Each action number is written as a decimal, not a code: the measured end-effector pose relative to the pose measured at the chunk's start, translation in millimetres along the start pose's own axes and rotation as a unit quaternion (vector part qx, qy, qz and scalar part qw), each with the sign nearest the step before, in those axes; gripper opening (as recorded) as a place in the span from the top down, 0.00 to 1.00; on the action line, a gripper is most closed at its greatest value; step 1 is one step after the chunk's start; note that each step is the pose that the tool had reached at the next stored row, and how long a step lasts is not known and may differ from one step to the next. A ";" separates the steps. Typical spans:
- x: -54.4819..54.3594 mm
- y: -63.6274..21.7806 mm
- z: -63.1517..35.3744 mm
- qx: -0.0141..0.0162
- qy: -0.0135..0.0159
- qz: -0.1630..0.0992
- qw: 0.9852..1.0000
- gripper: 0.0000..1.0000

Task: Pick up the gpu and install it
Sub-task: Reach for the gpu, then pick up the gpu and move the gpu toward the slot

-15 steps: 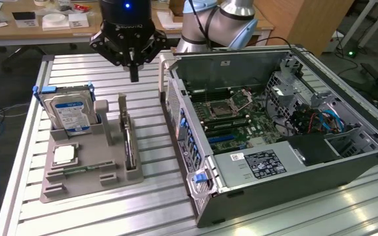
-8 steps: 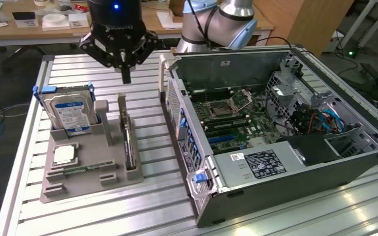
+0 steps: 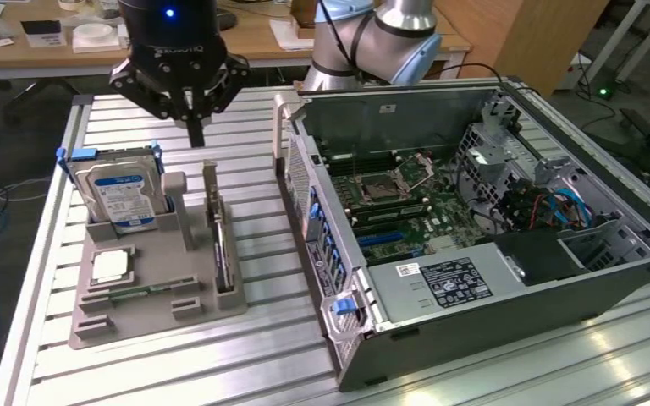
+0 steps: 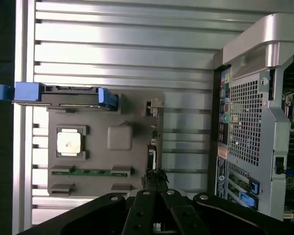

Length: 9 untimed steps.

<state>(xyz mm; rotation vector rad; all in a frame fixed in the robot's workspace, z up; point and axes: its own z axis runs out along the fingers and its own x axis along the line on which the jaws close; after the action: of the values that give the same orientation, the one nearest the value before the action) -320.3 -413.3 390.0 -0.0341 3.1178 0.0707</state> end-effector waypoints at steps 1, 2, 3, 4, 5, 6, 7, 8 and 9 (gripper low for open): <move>2.8 -0.1 0.0 0.000 0.000 -0.001 1.000 0.89; 3.8 -0.2 0.0 0.000 0.000 -0.001 1.000 0.89; 3.7 -0.2 0.0 0.000 0.000 -0.001 1.000 0.89; 3.7 -0.2 0.0 0.000 0.000 -0.001 1.000 0.89; 3.8 -0.2 0.0 0.000 0.000 -0.001 1.000 0.89; 3.8 -0.2 0.0 0.000 0.000 -0.001 1.000 0.89; 3.8 -0.2 0.0 0.000 0.000 -0.001 1.000 0.89; 3.8 -0.2 0.0 0.000 0.000 -0.001 1.000 0.89; 3.8 -0.2 0.0 0.000 0.000 -0.001 1.000 0.89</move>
<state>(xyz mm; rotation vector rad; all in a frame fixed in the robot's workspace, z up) -324.1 -413.6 389.9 -0.0370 3.1178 0.0707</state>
